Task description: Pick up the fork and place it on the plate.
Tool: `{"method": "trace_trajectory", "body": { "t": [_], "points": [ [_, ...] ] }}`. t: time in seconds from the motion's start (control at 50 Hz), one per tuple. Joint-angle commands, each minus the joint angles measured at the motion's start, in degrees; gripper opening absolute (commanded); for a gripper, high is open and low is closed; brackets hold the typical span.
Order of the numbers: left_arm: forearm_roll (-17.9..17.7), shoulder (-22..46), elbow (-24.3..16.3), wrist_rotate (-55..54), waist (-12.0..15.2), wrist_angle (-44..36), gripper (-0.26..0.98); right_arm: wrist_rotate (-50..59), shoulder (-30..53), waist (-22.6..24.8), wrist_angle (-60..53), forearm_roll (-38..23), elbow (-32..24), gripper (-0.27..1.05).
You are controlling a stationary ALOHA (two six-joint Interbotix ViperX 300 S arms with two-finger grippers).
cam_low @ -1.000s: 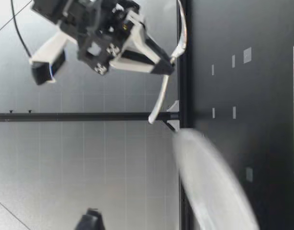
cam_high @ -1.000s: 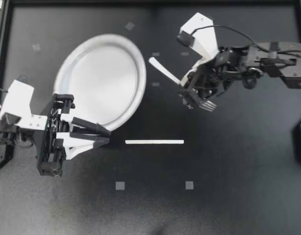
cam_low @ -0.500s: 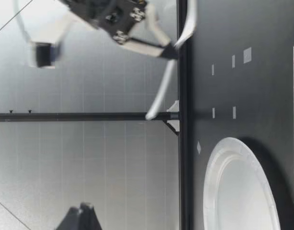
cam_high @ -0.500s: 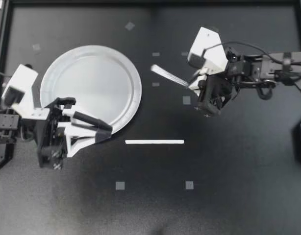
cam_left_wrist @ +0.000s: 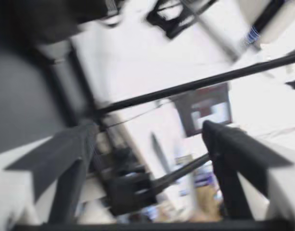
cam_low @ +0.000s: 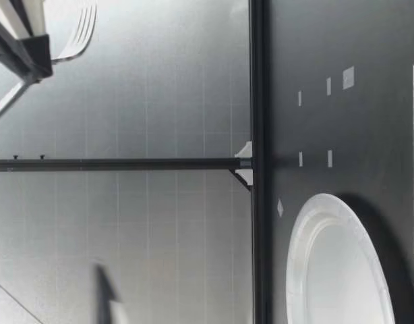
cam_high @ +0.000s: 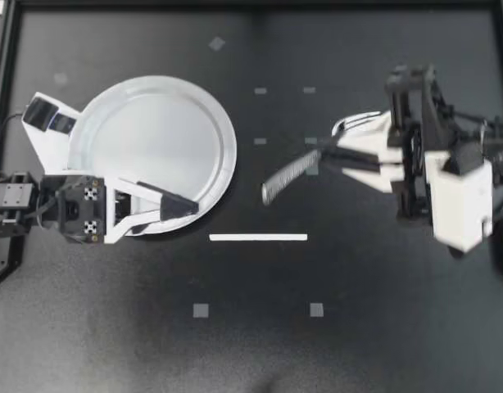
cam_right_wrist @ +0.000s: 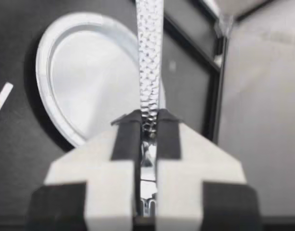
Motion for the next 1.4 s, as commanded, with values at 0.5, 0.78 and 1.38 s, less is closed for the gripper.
{"method": "trace_trajectory", "body": {
  "t": [0.5, 0.78, 1.38],
  "points": [
    [3.5, 8.1, -9.3, -14.9, 0.0, -2.2, 0.77, -0.1, 4.9, 0.2, -5.5, -18.3, -4.0, 0.02],
    [5.5, 9.1, -11.3, -19.5, 0.0, -2.3, 0.76, -0.3, 9.6, 0.2, -7.6, -20.0, -6.8, 0.02],
    [6.0, 9.4, -9.8, -29.0, -0.9, -5.1, 0.53, -0.3, 10.2, -1.3, -7.6, -20.9, -7.4, 0.01]
  ]
}}
